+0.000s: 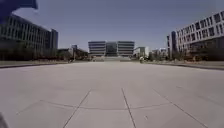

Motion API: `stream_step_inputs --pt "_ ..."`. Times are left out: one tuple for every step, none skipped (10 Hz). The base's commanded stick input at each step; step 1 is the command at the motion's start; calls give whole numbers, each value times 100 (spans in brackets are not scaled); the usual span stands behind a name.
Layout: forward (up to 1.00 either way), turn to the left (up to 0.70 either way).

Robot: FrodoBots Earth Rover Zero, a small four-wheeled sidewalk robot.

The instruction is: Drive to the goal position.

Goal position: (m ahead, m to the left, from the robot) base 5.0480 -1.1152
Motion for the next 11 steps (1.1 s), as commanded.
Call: stream_step_inputs --pt "100 0" --pt "100 0" --pt "100 0" --pt "100 0" --pt "100 16" --pt "100 35" --pt "100 39" --pt "100 8" --pt "100 0" --pt "100 0" --pt "100 0"
